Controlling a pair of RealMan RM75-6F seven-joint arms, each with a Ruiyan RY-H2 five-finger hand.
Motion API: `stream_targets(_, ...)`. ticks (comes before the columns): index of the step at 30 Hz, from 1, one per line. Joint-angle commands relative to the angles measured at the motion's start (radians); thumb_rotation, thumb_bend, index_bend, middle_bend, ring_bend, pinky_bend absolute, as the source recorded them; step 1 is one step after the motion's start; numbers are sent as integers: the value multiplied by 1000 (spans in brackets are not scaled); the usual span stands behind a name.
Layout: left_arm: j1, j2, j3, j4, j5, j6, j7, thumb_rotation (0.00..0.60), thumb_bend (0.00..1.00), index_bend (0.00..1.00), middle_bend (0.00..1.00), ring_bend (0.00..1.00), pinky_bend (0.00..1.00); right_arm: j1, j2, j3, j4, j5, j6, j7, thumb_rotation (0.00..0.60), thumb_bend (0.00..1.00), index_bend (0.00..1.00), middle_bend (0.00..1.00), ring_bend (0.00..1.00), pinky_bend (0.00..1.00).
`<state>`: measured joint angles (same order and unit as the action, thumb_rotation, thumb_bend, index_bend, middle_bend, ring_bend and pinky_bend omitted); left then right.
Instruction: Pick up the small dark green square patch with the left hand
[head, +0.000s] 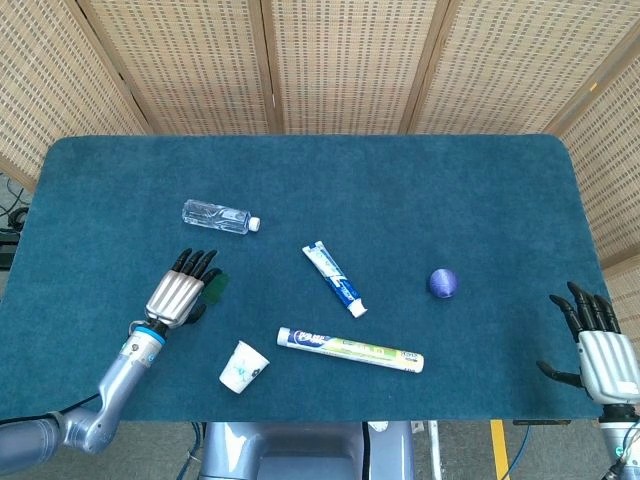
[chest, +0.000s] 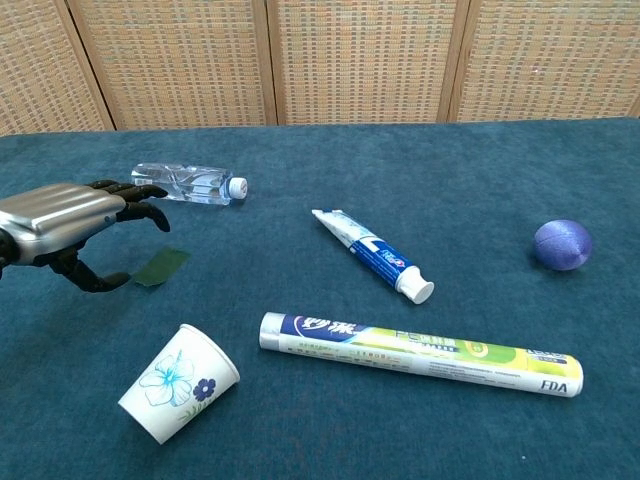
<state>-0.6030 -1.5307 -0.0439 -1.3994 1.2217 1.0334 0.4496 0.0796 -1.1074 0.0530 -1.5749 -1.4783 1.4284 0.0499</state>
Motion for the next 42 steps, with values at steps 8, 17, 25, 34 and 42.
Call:
stream_targets(8,10,-27,5,72,12,0,-12,600,375,335,0,0,0,-13,13,2,-26,-7,30,16,600,131,124,0,0,0)
stream_targets(17,13,-93,10,163,31,-5,-23,600,374,392,0,0,0,-12,5,7,-19,-3,31,22,600,131,124,0,0,0)
stream_targets(25,10,-120,-4,198,34,-8,-24,600,375,406,0,0,0,-13,4,10,-17,-3,35,26,600,131,124,0,0,0)
stream_targets(34,6,-148,-16,232,27,-22,-16,600,408,450,0,0,0,-15,4,12,-14,-4,41,32,600,131,124,0,0,0)
stream_targets(42,4,-166,-27,256,21,-25,-9,600,437,506,0,0,0,-17,5,13,-13,-3,43,36,600,131,124,0,0,0)
